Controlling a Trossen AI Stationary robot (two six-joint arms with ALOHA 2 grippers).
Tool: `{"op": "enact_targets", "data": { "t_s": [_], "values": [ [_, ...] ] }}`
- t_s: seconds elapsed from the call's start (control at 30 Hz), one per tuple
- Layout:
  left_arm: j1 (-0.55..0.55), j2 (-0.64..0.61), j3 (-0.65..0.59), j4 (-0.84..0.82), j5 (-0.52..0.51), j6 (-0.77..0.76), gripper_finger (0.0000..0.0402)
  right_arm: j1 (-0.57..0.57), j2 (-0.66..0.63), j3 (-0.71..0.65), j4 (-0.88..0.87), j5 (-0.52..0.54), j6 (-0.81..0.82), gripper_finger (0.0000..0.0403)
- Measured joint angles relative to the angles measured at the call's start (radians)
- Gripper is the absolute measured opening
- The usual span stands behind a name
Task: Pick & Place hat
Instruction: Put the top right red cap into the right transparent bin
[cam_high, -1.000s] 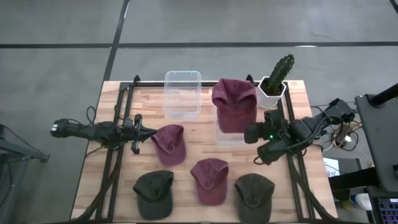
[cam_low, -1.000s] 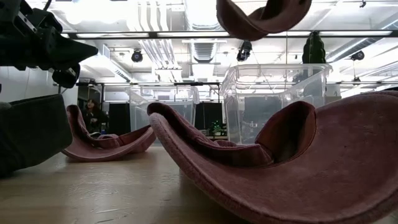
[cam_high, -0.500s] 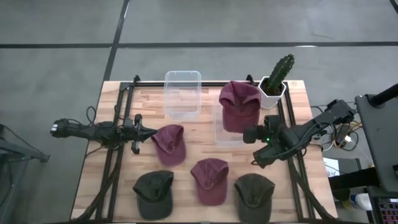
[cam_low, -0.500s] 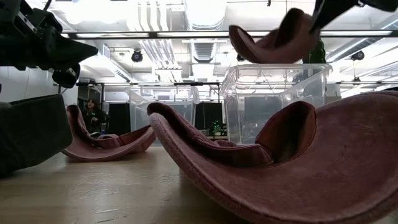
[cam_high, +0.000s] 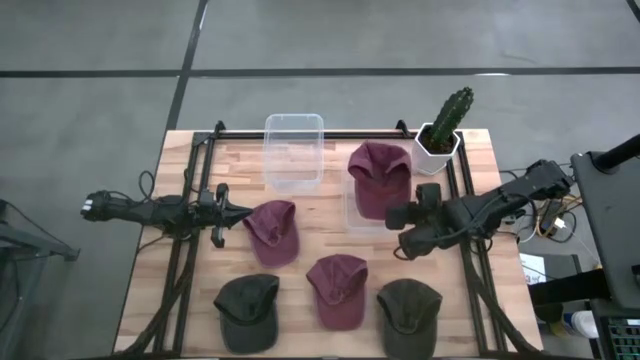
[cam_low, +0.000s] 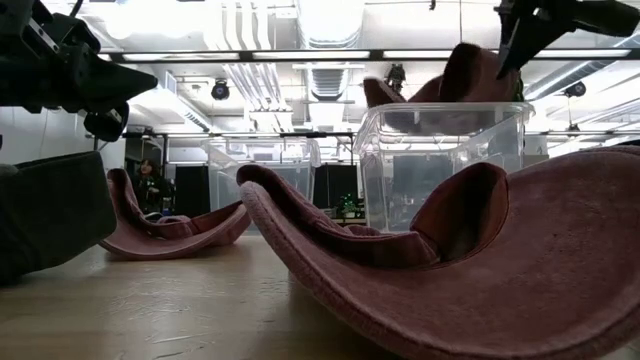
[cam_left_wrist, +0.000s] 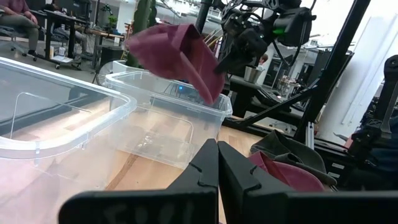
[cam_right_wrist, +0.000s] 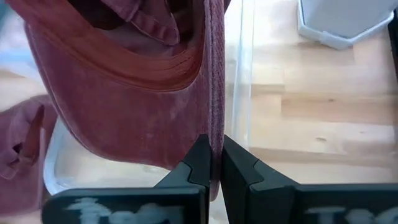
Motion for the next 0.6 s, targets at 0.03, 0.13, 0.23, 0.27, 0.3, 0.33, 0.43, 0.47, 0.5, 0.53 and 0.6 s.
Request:
{"op": "enact_targets", "data": {
  "t_s": [0.03,0.13,0.23,0.27,0.3,0.33,0.43,0.47,0.5,0.53,0.6],
  "values": [
    [0.000,0.000,0.000,0.000,0.000,0.000,0.0000,-0.010,0.000,0.000,0.015,-0.004,-0.016,0.0013],
    [0.000,0.000,0.000,0.000,0.000,0.000,0.0000,-0.038,0.000,-0.001,0.050,-0.004,-0.065,0.0013],
    [0.000,0.000,0.000,0.000,0.000,0.000,0.0000,-0.059,0.000,-0.001,0.056,-0.010,-0.087,0.0013],
    [0.000,0.000,0.000,0.000,0.000,0.000,0.0000,-0.064,0.000,-0.002,0.056,-0.014,-0.089,0.0013],
    [0.000,0.000,0.000,0.000,0.000,0.000,0.0000,-0.068,0.000,-0.002,0.056,-0.020,-0.089,0.0013],
    [0.000,0.000,0.000,0.000,0.000,0.000,0.0000,-0.073,0.000,-0.002,0.056,-0.029,-0.090,0.0013],
    [0.000,0.000,0.000,0.000,0.000,0.000,0.0000,-0.082,0.001,-0.002,0.064,-0.042,-0.099,0.0013],
    [0.000,0.000,0.000,0.000,0.000,0.000,0.0000,-0.086,0.002,-0.002,0.071,-0.048,-0.102,0.0013],
    [0.000,0.000,0.000,0.000,0.000,0.000,0.0000,-0.089,0.003,-0.004,0.079,-0.056,-0.107,0.0013],
    [0.000,0.000,0.000,0.000,0.000,0.000,0.0000,-0.093,0.006,-0.005,0.082,-0.066,-0.111,0.0013],
    [0.000,0.000,0.000,0.000,0.000,0.003,0.0000,-0.099,0.013,-0.006,0.083,-0.076,-0.112,0.0013]
  ]
}}
